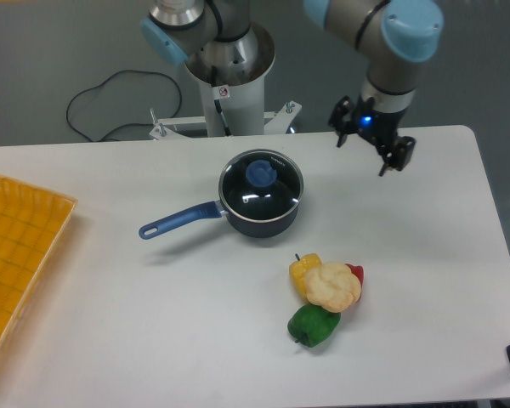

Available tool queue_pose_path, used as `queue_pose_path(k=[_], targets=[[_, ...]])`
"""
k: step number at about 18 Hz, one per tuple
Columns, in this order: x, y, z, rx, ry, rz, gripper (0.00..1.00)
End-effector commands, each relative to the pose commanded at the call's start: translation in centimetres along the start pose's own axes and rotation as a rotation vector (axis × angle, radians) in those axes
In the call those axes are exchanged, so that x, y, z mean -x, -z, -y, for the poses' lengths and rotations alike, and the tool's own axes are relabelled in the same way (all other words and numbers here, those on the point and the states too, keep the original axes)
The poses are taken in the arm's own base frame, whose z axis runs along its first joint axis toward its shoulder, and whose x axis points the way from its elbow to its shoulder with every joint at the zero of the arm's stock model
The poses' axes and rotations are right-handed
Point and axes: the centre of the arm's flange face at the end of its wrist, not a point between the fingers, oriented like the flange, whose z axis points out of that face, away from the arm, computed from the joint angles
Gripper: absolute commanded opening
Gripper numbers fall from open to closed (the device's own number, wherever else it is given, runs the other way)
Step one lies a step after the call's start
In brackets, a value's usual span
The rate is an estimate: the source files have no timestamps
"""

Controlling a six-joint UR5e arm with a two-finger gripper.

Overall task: Open the lid
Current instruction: 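Move the gripper over the saucepan toward the blue lid knob, then lower the gripper onto the blue lid knob and close on it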

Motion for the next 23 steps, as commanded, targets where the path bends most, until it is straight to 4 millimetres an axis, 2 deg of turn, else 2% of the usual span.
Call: queue_pose_path(k=[6, 12, 16, 23], targets=[[-2.7, -2.0, 4.1, 0.025, -0.168, -0.014, 1.0], [-5.1, -3.6, 6.7, 0.108, -0.283, -0.033, 1.0], [-7.1, -4.6, 7.0, 0.139, -0.307, -0.05, 1.0], [-8.8, -7.0, 6.4, 0.126, -0.302, -0.024, 1.0]])
